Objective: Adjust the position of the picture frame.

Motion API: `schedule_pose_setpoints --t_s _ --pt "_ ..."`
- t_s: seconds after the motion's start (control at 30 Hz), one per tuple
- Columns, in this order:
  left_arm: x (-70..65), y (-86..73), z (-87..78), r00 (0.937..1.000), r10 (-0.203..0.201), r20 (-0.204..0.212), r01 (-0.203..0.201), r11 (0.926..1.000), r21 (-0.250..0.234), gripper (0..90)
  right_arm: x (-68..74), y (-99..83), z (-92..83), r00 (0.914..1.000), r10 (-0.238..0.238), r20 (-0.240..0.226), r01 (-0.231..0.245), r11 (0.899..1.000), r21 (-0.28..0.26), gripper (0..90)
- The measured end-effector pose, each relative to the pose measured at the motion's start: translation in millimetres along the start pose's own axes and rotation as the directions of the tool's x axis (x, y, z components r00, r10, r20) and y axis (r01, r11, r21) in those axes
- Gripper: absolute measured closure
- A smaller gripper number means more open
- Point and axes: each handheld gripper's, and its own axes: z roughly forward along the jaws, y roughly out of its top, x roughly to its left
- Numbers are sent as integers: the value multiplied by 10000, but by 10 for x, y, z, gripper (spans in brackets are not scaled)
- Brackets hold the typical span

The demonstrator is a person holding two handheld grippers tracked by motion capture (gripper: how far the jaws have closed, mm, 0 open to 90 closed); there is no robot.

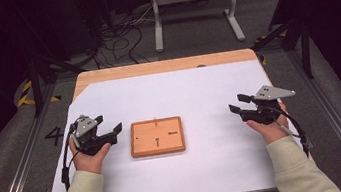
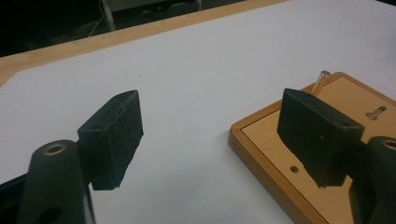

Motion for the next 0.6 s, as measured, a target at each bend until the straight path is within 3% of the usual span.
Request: schedule_pose_setpoints --t_s 0.6 --pt "-5 4 -2 10000 78 -57 -77 9999 119 258 5 2 -11 10000 29 5 -29 9999 119 476"
